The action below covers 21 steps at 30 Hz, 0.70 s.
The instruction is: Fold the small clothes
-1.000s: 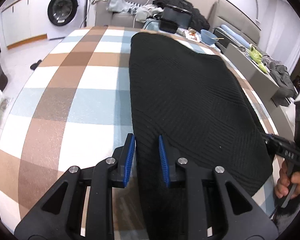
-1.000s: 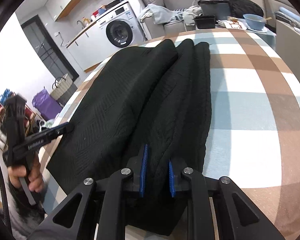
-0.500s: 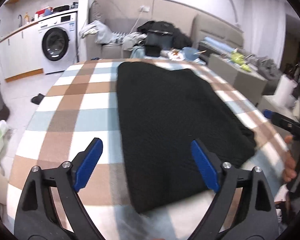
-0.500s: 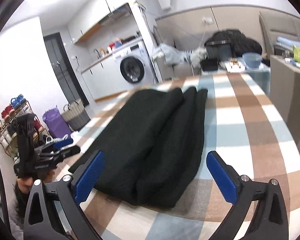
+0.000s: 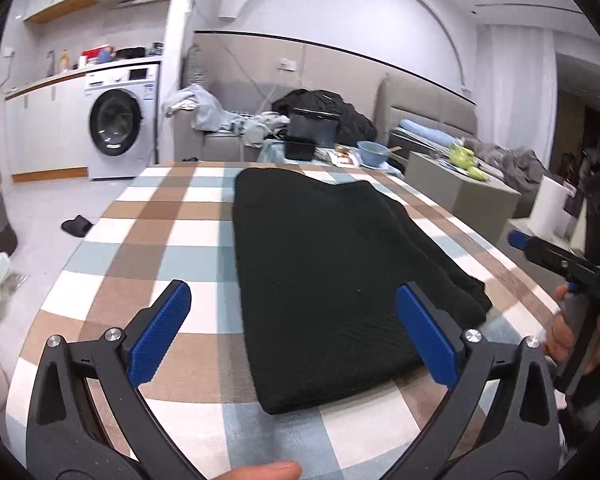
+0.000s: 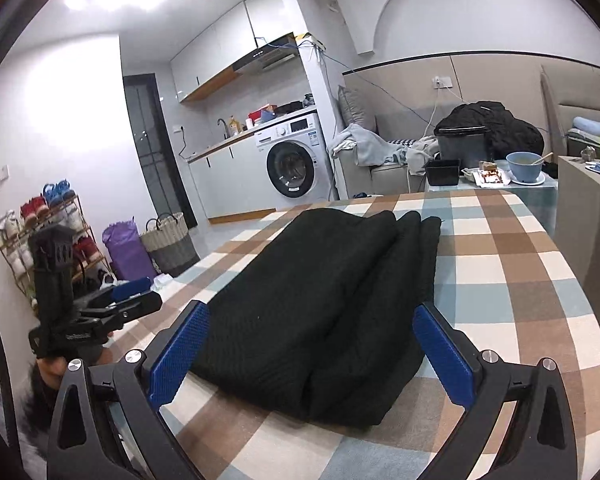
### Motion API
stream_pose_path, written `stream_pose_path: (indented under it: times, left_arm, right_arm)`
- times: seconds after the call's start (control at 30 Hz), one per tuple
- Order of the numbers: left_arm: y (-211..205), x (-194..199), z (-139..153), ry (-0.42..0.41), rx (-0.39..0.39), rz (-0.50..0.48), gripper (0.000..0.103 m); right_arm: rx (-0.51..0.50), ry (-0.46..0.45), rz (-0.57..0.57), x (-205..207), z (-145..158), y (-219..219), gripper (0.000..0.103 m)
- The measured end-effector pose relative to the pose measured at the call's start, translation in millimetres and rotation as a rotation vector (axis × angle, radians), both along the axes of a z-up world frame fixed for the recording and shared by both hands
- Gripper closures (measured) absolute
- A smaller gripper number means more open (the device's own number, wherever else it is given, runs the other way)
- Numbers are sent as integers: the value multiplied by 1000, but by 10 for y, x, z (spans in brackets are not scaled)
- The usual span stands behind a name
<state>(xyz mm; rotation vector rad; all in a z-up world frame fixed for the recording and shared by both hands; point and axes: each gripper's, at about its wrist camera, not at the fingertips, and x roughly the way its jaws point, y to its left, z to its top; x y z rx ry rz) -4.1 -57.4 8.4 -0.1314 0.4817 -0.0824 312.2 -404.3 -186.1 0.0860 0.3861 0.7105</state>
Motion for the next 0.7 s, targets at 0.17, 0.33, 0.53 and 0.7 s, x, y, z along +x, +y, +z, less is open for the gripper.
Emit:
stream_pose_path:
  times: [0.17, 0.33, 0.53, 0.7]
  left_arm:
    - [30, 16, -73, -3, -30, -8, 1]
    - [26, 23, -110, -11, -21, -17, 1]
    - [49, 42, -150, 1, -27, -36, 1]
    - [55, 54, -168, 11, -30, -44, 1]
  right_arm:
    - [-17, 15, 20, 23, -95, 52, 0]
    - [-8, 13, 58, 9, -118, 59, 0]
    - [36, 35, 84, 36, -125, 5, 0]
    - [31, 42, 80, 44, -130, 15, 0]
